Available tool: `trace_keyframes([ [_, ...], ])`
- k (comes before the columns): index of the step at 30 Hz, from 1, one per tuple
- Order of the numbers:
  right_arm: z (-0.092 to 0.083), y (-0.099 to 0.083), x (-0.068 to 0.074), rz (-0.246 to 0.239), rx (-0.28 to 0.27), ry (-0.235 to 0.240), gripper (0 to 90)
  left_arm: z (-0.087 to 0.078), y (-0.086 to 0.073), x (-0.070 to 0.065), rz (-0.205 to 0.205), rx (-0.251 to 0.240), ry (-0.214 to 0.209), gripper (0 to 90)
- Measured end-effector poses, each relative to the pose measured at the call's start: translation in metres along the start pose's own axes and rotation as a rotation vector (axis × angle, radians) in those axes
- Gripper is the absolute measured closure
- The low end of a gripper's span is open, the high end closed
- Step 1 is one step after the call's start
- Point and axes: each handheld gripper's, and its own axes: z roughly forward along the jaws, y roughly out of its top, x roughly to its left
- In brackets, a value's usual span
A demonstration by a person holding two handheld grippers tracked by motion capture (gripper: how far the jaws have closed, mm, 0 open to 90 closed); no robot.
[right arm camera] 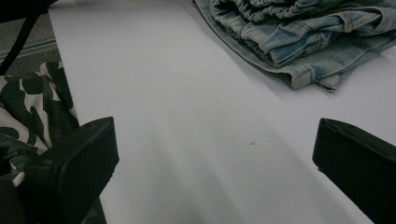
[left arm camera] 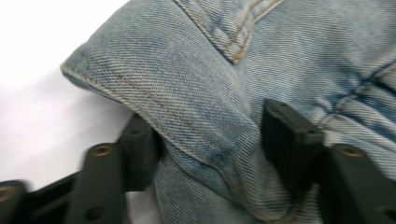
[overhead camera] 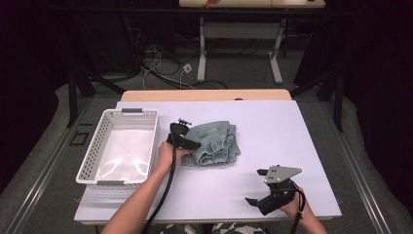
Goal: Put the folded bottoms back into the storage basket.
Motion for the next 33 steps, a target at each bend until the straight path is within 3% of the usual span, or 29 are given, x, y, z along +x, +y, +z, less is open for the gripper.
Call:
trace_keyframes([
  [14, 0.0, 0.0, 0.0, -0.004, 0.006, 0.0, 0.0, -0.003, -0.002, 0.003, 0.02, -0.028, -0.069, 65.4],
  [22, 0.0, 0.0, 0.0, -0.007, 0.007, -0.001, 0.0, -0.007, -0.008, 0.004, 0.017, -0.068, -0.094, 66.9],
  [26, 0.0, 0.0, 0.0, -0.008, 0.008, -0.001, 0.0, -0.014, -0.011, 0.006, 0.002, -0.103, -0.146, 66.5],
  [33, 0.001, -0.001, -0.001, -0.006, 0.009, -0.004, 0.0, -0.02, -0.016, 0.003, 0.008, -0.143, -0.167, 66.1],
])
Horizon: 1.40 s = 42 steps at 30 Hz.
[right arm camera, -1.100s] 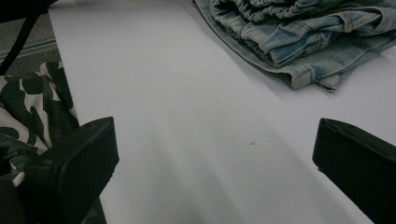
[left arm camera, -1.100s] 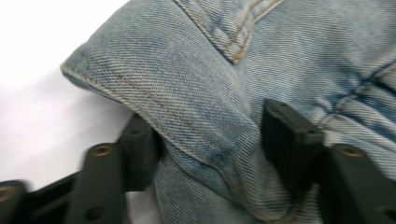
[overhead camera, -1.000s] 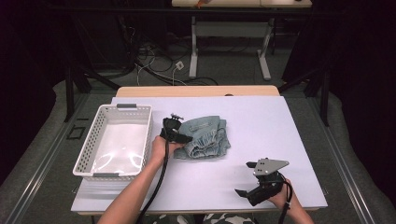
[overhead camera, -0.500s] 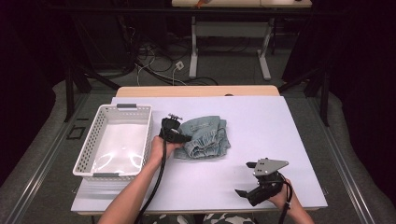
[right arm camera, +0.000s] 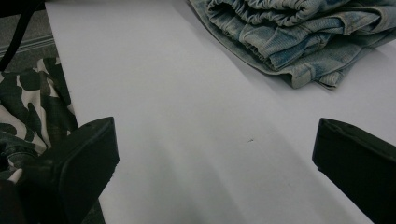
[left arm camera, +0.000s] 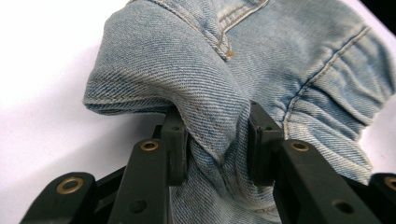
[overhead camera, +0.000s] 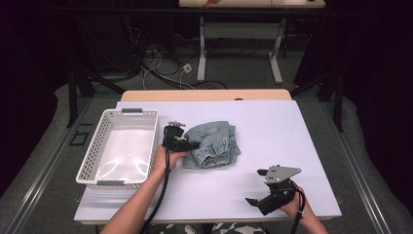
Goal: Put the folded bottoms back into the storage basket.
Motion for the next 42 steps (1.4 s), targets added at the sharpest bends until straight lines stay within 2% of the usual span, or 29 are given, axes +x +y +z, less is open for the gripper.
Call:
trace_keyframes([
  [3, 0.0, 0.0, 0.0, -0.001, 0.003, 0.001, 0.0, -0.003, 0.001, -0.004, 0.007, -0.017, -0.001, 65.5],
  [6, 0.0, 0.0, 0.0, -0.001, 0.0, 0.001, 0.0, -0.005, 0.001, -0.009, 0.024, -0.002, 0.0, 65.3],
  [12, -0.001, 0.0, -0.001, 0.001, 0.001, -0.002, 0.0, -0.01, 0.001, -0.015, 0.04, -0.008, -0.017, 66.2],
  [19, -0.001, 0.0, -0.001, -0.001, 0.005, -0.01, 0.9, -0.013, 0.001, -0.017, 0.031, -0.038, -0.053, 66.3],
  [28, -0.002, 0.0, -0.002, 0.007, -0.002, -0.015, 0.9, -0.016, 0.004, -0.023, 0.053, -0.042, -0.05, 67.1],
  [35, -0.002, 0.0, -0.002, 0.008, 0.002, -0.018, 0.9, -0.021, 0.005, -0.023, 0.039, -0.077, -0.08, 67.3],
  [42, -0.002, -0.001, -0.002, 0.011, 0.002, -0.017, 0.9, -0.026, 0.009, -0.028, 0.047, -0.086, -0.103, 67.4],
])
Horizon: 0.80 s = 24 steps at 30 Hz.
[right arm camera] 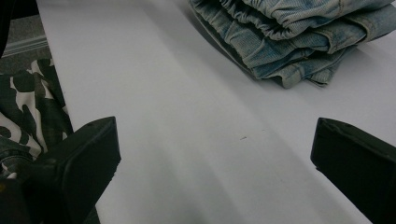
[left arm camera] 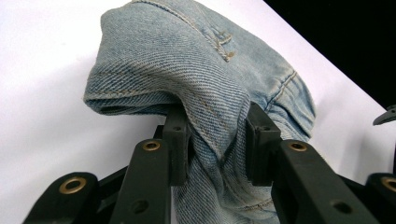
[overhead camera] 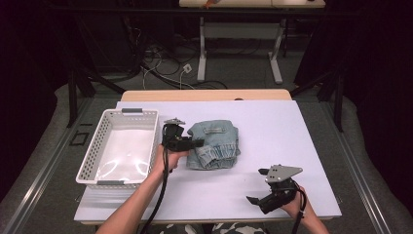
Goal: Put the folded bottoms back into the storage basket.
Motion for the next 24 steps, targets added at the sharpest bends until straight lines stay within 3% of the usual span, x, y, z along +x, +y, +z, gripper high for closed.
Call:
trace_keyframes([
  [12, 0.0, 0.0, 0.0, 0.001, 0.001, -0.001, 1.0, -0.008, 0.004, -0.003, -0.015, -0.054, -0.034, 67.9],
  [24, 0.0, 0.0, 0.0, 0.0, 0.0, -0.001, 1.0, -0.018, 0.01, -0.01, 0.01, -0.07, -0.045, 68.5],
])
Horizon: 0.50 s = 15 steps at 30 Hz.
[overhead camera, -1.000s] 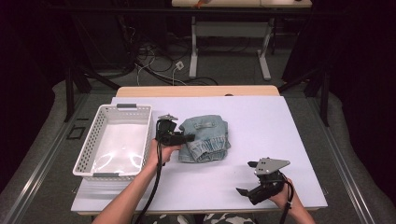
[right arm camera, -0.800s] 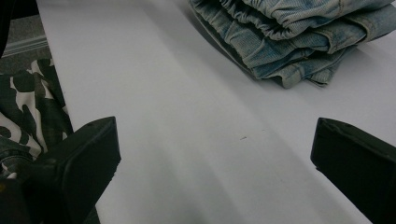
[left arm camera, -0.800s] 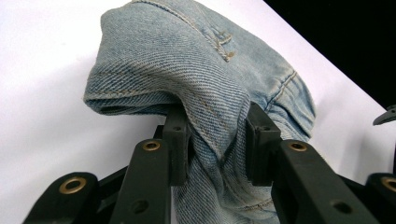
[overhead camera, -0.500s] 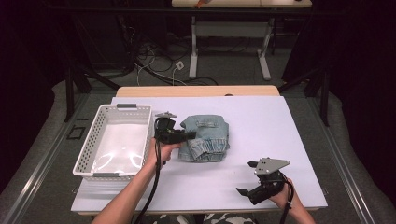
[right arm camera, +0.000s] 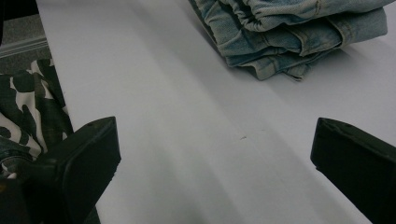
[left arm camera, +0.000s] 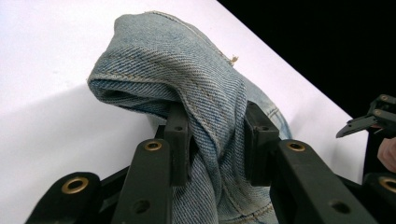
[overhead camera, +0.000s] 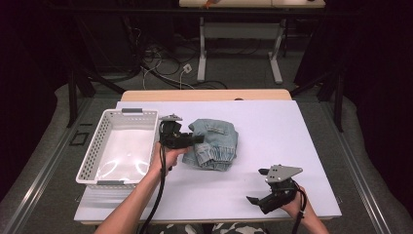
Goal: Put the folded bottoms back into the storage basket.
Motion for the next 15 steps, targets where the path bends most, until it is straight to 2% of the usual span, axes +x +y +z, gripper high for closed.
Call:
trace_keyframes([
  [6, 0.0, 0.0, 0.0, -0.001, 0.002, 0.0, 1.0, -0.005, 0.003, -0.001, -0.009, -0.015, -0.015, 68.9],
  [15, 0.0, 0.0, 0.0, -0.001, 0.002, -0.001, 1.0, -0.017, 0.01, -0.005, 0.012, -0.033, -0.02, 69.8],
])
